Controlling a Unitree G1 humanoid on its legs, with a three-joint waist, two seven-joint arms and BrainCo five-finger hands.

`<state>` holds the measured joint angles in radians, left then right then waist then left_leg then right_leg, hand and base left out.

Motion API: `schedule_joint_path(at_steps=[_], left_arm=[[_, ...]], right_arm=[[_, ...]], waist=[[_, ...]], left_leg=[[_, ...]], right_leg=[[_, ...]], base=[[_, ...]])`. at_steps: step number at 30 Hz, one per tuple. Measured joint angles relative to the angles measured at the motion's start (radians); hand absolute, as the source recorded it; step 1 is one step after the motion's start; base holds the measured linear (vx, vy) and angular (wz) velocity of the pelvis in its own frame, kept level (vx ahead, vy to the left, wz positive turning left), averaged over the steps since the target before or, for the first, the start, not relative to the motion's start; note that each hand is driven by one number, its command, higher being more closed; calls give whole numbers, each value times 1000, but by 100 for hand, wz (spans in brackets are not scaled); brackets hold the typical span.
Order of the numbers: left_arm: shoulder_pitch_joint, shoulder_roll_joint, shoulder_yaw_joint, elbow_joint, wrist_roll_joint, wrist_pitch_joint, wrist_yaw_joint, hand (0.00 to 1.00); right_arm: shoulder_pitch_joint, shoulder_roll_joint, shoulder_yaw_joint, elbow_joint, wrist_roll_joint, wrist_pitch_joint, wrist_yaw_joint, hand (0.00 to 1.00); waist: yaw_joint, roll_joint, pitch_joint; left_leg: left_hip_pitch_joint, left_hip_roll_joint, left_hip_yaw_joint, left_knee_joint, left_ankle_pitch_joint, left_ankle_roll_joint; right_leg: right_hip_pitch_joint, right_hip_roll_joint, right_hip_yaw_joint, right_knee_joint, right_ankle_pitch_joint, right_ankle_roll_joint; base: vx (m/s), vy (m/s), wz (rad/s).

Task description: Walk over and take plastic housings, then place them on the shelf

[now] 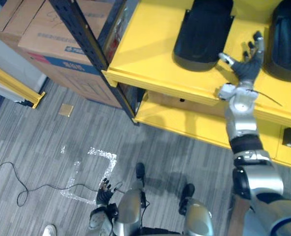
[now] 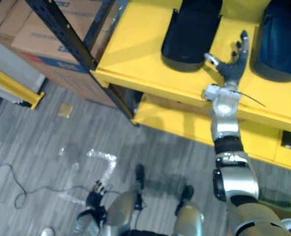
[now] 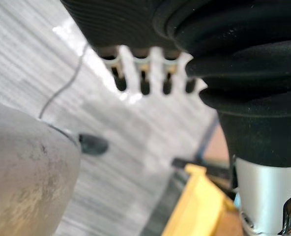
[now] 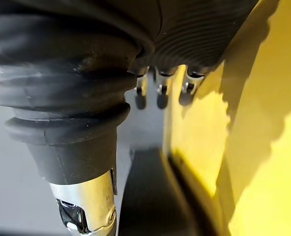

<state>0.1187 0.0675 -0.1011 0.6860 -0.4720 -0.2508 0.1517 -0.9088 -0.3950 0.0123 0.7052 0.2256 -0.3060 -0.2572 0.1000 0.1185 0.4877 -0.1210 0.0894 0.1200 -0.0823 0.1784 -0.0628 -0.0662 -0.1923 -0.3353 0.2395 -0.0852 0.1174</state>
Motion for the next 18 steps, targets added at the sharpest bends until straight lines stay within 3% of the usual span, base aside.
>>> schedule_joint_path(at_steps=[6, 12, 18], left_arm=[[0, 0, 0, -19, -1, 4, 1, 0], [0, 0, -1, -28, -2, 10, 4, 0], [1, 0, -2, -25, -5, 12, 25, 0]], right_arm=[[0, -1, 16, -22, 86, 32, 56, 0], [-44, -1, 9, 31, 156, 89, 39, 0], [-104, -12, -12, 126, 171, 93, 27, 0]], waist=[[4, 1, 0], [23, 9, -5], [35, 17, -10]], left_leg=[[6, -1, -10, 0, 4, 1], [16, 1, -27, 0, 7, -3], [10, -6, -59, 0, 11, -9]], right_leg=[[18, 0, -19, -1, 0, 0], [34, 0, -34, 0, -3, -3], [35, -14, -65, 34, -30, -4]], base=[[9, -15, 6], [0, -11, 5], [-10, -24, 15]])
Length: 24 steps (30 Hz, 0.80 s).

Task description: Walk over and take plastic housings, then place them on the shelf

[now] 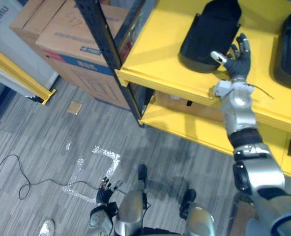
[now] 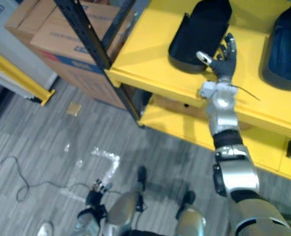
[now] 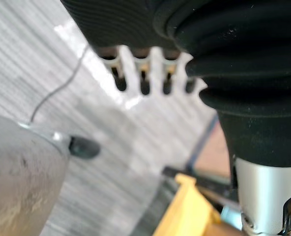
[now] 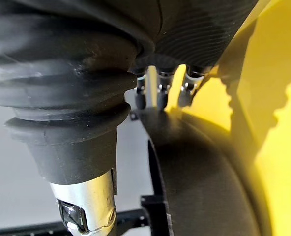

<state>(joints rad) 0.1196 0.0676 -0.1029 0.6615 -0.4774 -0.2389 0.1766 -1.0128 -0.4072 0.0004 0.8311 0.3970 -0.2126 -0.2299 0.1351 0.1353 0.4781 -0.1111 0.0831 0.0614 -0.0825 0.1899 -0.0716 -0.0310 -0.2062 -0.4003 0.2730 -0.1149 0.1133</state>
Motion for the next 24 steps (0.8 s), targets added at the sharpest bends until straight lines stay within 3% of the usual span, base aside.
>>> schedule_joint_path(at_steps=[10, 15, 24], left_arm=[[4, 1, -31, 28, -62, -2, 6, 0], [0, 0, -43, 30, -73, -5, 5, 0], [-2, -4, -74, 64, -76, -18, 3, 0]], right_arm=[[-108, -48, 8, 95, -91, 40, -100, 0], [-155, -105, 33, 136, -119, 65, -159, 0], [-210, -152, 58, 168, -136, 68, -172, 0]], waist=[[21, 26, -12], [44, 54, -17], [68, 76, -17]], left_leg=[[-34, -9, -30, 0, 15, -1], [-45, -10, -37, 0, 20, -6], [-70, -12, -55, 0, 28, -12]], right_leg=[[-41, -22, -29, 74, -50, 0], [-64, -31, -36, 110, -73, -3], [-100, -39, -40, 152, -96, -10]], base=[[19, -45, 12], [31, -60, 4], [12, -37, 5]])
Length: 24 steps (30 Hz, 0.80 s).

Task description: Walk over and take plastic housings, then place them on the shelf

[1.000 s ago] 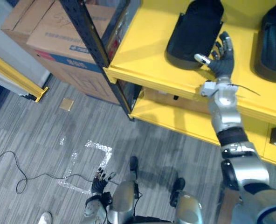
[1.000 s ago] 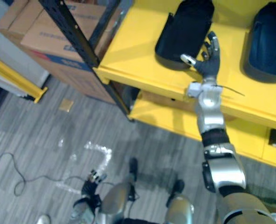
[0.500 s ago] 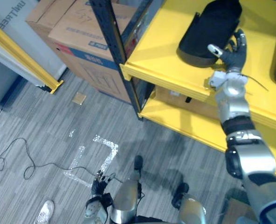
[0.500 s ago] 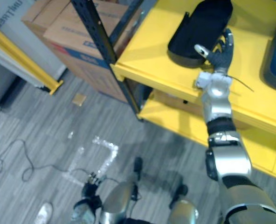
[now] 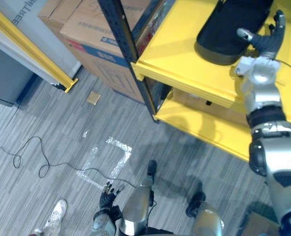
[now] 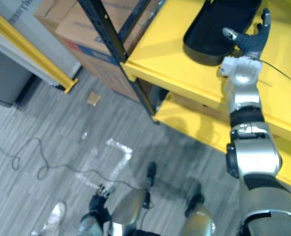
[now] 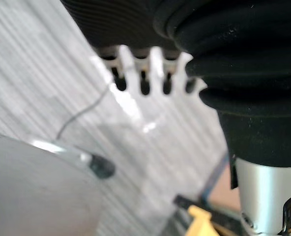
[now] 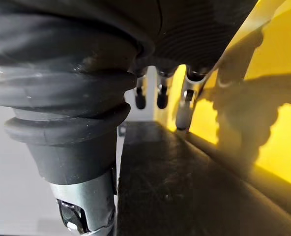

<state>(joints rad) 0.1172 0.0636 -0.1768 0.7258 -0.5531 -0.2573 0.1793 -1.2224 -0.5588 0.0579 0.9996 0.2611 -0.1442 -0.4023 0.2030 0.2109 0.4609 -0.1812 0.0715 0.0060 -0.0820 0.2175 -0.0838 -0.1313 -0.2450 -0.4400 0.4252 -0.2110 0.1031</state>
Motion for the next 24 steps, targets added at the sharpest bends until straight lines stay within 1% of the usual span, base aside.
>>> schedule_joint_path(at_steps=[7, 9, 12, 17, 20, 21, 22, 23, 24], left_arm=[[-3, 0, -1, 0, 0, -3, -6, 0], [-3, 0, -2, -1, 0, -3, -6, 0], [-3, 0, -3, -1, 0, -3, -6, 0], [-3, 0, -4, -2, 0, -2, -6, 0], [-3, 0, -4, -3, 0, -3, -6, 0], [-3, 0, -4, -3, 0, -3, -6, 0], [-3, 0, -4, -3, 0, -4, -7, 0], [-3, 0, -5, -3, 0, -4, -7, 0], [-3, 0, -6, -3, 0, -5, -8, 0]], right_arm=[[-9, -11, 48, 0, 2, -22, 87, 0], [-10, -11, 65, 0, 1, -34, 124, 0], [-13, -14, 88, 0, -1, -40, 137, 0], [-15, -20, 103, 0, -4, -40, 137, 0], [-15, -20, 105, 0, -37, -40, 108, 0], [-15, -20, 108, 0, -45, -41, 87, 0], [-16, -19, 118, 0, -61, -46, 34, 0], [-16, -19, 122, 0, -68, -48, 8, 0], [-16, -19, 122, 0, -84, -53, -48, 0]], waist=[[2, 0, 0], [3, 1, 0], [4, 1, 0], [5, 1, 0], [7, 1, 0], [7, 1, 0], [8, 2, 0], [10, 2, 0], [12, 2, 0]], left_leg=[[-13, 2, -4, 0, 5, -2], [-13, 2, -4, 0, 5, -2], [-19, 4, -4, 0, 6, -4], [-21, 4, -6, 0, 6, -4], [-23, 4, -7, 0, 6, -4], [-25, 5, -8, 0, 7, -4], [-29, 5, -10, 0, 7, -5], [-30, 5, -10, 0, 8, -5], [-30, 6, -9, 0, 8, -5]], right_leg=[[-14, 1, 0, 10, -4, -4], [-17, 1, 1, 14, -5, -5], [-24, 2, 1, 18, -7, -7], [-25, 2, 0, 19, -8, -8], [-26, 3, 0, 19, -9, -9], [-28, 3, 0, 19, -9, -9], [-30, 4, 0, 19, -9, -9], [-32, 4, 0, 19, -9, -9], [-33, 4, 0, 19, -9, -9]], base=[[0, -19, 1], [-2, -33, -2], [-1, -10, 0], [0, 0, 0], [0, 0, 0], [2, -23, 3], [2, -19, 3], [0, 0, 0], [0, 0, 0]])
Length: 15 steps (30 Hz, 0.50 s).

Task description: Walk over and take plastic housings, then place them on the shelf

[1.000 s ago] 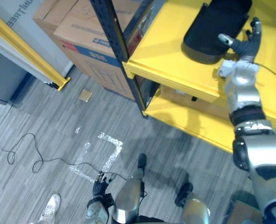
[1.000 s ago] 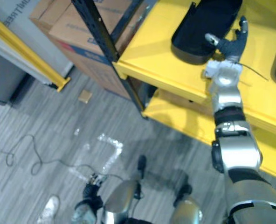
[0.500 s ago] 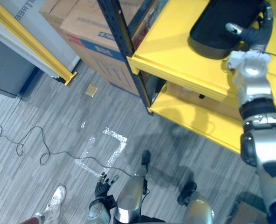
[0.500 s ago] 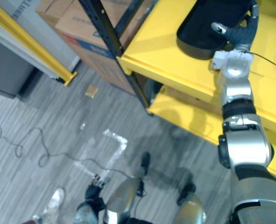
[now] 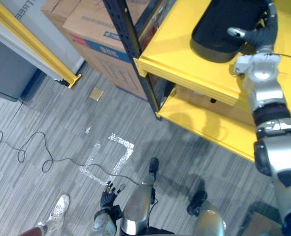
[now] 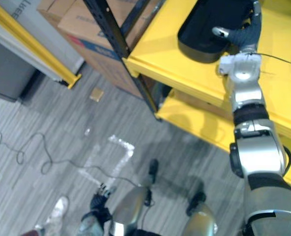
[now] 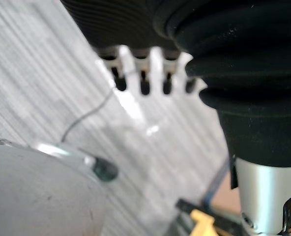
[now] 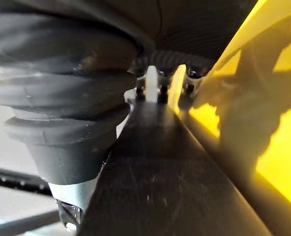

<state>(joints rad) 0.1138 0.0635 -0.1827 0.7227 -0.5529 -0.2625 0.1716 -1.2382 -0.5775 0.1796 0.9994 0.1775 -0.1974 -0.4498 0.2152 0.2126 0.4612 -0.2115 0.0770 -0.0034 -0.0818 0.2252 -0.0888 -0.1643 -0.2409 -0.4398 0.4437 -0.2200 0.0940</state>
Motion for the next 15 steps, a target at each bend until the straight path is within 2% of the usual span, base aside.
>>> schedule_joint_path(at_steps=[1, 2, 4, 6, 8, 11, 12, 13, 15], left_arm=[[0, 0, -4, 0, 0, -7, 0, 0], [0, 0, -8, 0, 0, -12, -1, 0], [0, 0, -20, -6, 0, -26, -3, 0], [0, -1, -28, -15, 0, -28, -10, 0], [0, -1, -28, -18, 1, -28, -19, 0], [0, -1, -25, -18, 3, -28, -26, 0], [1, -1, -23, -20, 5, -28, -28, 0], [1, -1, -20, -21, 5, -28, -29, 0], [1, -1, 4, -29, 14, -27, -36, 0]], right_arm=[[-1, 0, -4, 0, -20, -23, -59, 0], [-2, 0, -8, -1, -35, -37, -85, 0], [-4, 4, -51, -13, -80, -98, -160, 0], [-3, 15, -143, -107, -113, -188, -229, 0], [2, 37, -215, -262, -67, -290, -201, 0], [37, 84, -230, -479, -40, -366, -132, 0], [69, 112, -225, -588, -27, -376, -91, 100], [87, 129, -221, -641, -17, -377, -61, 100], [164, 196, -172, -827, 22, -348, 70, 100]], waist=[[3, 0, 0], [4, 0, 0], [6, 0, 0], [5, 0, 0], [1, 0, 0], [-15, 0, 1], [-21, -1, 1], [-26, -2, 2], [-40, -9, 5]], left_leg=[[0, 0, 0, 0, 0, 0], [0, 0, 0, 0, 0, 0], [0, 1, 0, 0, 0, 0], [1, 5, 2, 0, 0, 0], [9, 8, 9, 0, 0, 0], [37, 9, 13, 0, 0, 0], [49, 10, 15, 0, 0, 0], [53, 11, 15, 0, 0, 0], [59, 21, 28, 0, -3, -4]], right_leg=[[0, 2, 0, -1, 0, 0], [0, 4, 0, -1, 0, 0], [2, 8, 1, -4, 1, 1], [5, 13, 3, -11, 3, 2], [13, 15, 4, -18, 4, 2], [43, 17, 8, -33, 4, 4], [57, 19, 9, -42, 5, 4], [63, 21, 9, -45, 5, 4], [67, 37, 20, -61, 14, 1]], base=[[15, -45, -1], [13, -45, 0], [14, -40, 0], [18, -36, -3], [11, -17, -6], [20, -26, -9], [18, -38, -10], [7, -50, -6], [-1, -38, -20]])
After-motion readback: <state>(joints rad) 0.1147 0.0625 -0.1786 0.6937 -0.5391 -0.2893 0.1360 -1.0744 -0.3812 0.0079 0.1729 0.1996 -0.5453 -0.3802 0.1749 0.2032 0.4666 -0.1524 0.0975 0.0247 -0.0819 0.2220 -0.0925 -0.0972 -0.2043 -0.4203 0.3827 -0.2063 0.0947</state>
